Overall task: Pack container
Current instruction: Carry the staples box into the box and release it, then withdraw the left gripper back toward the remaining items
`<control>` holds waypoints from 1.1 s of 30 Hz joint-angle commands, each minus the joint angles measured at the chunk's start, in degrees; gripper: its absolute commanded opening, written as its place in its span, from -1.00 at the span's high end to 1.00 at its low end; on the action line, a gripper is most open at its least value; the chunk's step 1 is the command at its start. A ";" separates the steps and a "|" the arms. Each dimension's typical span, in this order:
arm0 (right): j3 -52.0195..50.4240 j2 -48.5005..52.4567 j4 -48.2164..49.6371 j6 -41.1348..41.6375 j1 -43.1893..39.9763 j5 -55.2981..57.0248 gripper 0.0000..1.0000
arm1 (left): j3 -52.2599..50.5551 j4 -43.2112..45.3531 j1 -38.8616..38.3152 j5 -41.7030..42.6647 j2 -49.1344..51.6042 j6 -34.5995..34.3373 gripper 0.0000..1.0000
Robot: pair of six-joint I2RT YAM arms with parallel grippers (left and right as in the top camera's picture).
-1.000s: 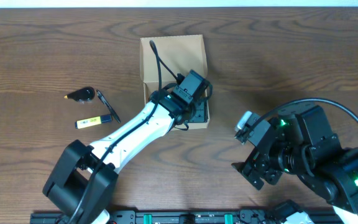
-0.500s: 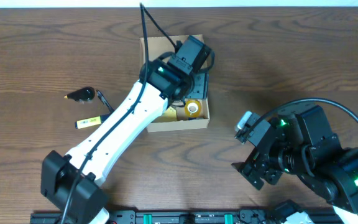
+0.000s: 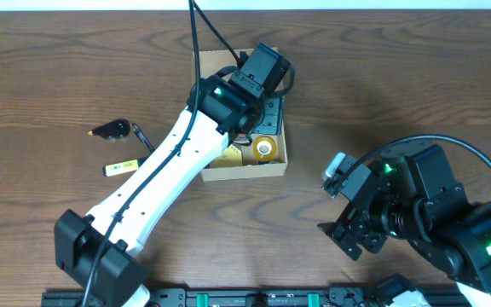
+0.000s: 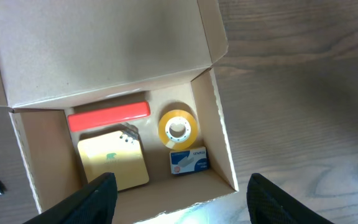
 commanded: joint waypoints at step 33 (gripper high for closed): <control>-0.04 -0.02 -0.04 0.72 -0.46 -0.04 -0.98 | -19.56 -2.71 45.72 5.97 -13.88 -2.97 -0.50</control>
